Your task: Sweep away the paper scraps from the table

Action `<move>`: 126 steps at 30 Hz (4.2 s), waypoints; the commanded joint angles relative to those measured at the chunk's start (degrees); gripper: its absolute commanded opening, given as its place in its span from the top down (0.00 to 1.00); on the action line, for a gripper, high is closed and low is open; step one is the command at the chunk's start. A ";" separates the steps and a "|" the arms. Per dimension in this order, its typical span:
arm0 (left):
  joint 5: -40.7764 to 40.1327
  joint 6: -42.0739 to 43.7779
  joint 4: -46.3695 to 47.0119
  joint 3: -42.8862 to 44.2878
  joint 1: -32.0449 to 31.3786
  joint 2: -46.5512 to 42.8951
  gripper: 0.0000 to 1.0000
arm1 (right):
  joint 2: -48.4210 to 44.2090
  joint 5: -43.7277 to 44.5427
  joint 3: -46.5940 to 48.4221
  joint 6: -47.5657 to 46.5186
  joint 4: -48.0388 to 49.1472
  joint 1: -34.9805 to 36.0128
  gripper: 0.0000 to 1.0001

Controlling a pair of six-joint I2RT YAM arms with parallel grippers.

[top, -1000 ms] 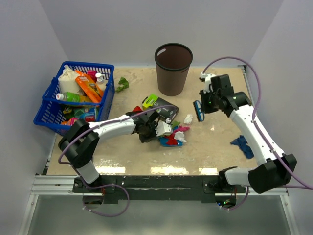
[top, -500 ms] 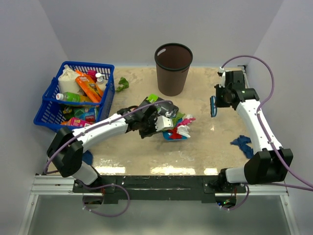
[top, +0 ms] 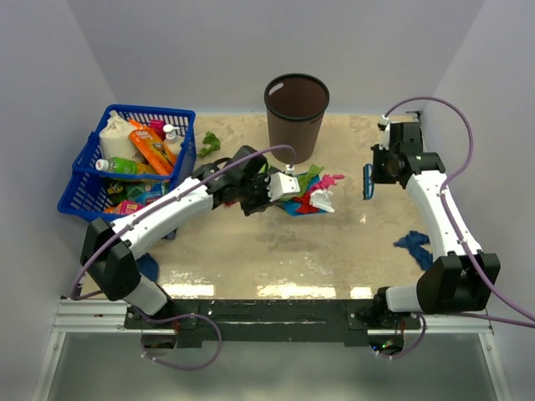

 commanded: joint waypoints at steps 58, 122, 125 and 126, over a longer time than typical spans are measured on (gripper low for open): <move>-1.13 -7.97 0.12 33.68 12.30 14.98 1.00 | -3.79 -9.47 -12.65 7.17 5.97 -6.59 1.00; -37.08 45.33 49.52 32.35 12.57 27.28 1.00 | -8.36 -12.37 -18.89 9.37 6.06 -11.95 1.00; -37.08 39.35 49.16 35.61 12.66 27.02 1.00 | -8.27 -12.46 -18.71 9.28 5.97 -12.21 1.00; -36.99 37.93 49.16 36.05 12.66 26.67 1.00 | -8.36 -12.63 -18.28 9.28 5.97 -12.30 1.00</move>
